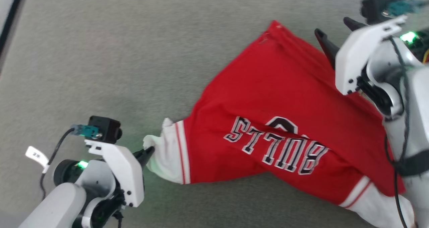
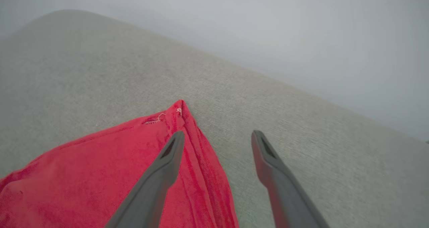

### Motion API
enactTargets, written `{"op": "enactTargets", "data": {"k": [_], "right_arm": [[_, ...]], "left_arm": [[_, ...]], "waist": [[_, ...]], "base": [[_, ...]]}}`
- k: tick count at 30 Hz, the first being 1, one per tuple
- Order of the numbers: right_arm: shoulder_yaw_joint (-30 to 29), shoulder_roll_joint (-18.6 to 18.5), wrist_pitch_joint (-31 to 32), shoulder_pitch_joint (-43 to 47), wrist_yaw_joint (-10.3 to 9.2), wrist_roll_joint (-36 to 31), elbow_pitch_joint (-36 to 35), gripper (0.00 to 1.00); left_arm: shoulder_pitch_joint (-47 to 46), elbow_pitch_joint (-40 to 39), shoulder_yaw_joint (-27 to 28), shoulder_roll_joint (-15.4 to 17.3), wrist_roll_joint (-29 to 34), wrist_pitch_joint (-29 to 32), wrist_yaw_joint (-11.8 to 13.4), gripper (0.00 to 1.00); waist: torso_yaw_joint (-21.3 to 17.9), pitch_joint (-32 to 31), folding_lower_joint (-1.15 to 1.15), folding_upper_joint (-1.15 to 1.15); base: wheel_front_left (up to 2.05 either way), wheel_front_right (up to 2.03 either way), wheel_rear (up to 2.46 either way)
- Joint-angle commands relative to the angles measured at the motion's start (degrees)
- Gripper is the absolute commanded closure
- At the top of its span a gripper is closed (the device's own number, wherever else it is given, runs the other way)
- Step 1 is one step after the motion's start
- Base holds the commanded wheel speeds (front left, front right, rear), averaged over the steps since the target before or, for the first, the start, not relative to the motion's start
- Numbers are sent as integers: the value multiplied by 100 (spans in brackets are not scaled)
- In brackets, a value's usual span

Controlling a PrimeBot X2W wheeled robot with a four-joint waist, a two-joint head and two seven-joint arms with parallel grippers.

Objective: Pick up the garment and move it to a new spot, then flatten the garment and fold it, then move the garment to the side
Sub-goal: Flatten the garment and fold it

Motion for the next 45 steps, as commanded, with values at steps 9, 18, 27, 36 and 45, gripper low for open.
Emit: {"op": "enactTargets", "data": {"k": [9, 18, 27, 36, 45], "right_arm": [[1144, -302, 663, -1384, 0, 391, 2148, 0], [2467, -472, 2077, -1577, 17, 1017, 3588, 0], [2918, -920, 1737, -1984, -17, 1487, 3494, 100], [2835, -1211, 876, -2411, -13, 1895, 2885, 100], [2332, -1260, 489, -2641, -13, 2014, 2581, 100]], "left_arm": [[-433, 408, -290, -416, 60, -68, -343, 100], [-626, 788, -399, -679, 15, -193, -542, 100], [-876, 1006, -261, -628, -77, -171, -611, 100], [-1774, 995, 151, 19, -30, 414, -499, 100], [-3210, 1431, 448, 495, 90, 1125, -493, 100]], "waist": [[873, 246, 0, 0], [1211, 360, 0, 0], [1089, 286, 0, 0], [538, -103, 0, 0], [-117, -561, 0, 0]], "base": [[0, 0, 0], [0, 0, 0], [0, 0, 0], [0, 0, 0], [0, 0, 0]]}}
